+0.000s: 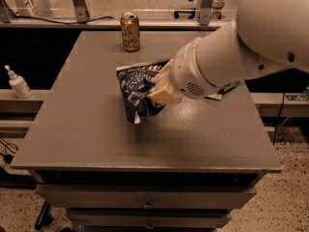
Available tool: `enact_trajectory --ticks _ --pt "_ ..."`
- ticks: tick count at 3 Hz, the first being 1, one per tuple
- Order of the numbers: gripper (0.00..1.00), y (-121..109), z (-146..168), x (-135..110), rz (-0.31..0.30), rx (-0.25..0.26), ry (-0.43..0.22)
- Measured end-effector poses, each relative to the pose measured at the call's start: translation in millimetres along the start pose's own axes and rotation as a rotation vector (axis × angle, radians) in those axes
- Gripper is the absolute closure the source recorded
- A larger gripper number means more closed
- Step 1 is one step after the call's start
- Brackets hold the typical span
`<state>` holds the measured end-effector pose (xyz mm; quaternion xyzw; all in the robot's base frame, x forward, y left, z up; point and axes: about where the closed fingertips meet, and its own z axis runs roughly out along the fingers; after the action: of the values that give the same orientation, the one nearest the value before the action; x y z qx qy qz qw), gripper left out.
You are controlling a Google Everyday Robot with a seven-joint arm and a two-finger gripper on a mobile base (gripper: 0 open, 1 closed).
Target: Move blue chip bag near orange can
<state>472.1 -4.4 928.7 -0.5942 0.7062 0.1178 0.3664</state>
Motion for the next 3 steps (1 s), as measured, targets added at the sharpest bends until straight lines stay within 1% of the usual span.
enact_trajectory --ticks 1,2,3 --pt "1.0 -41.3 16.2 11.9 0.013 0.036 -0.026" --pt "1.0 -94.1 35.1 31.3 0.033 0.065 -0.023" --pt "1.0 -143.8 51.2 44.4 0.04 0.096 0.001"
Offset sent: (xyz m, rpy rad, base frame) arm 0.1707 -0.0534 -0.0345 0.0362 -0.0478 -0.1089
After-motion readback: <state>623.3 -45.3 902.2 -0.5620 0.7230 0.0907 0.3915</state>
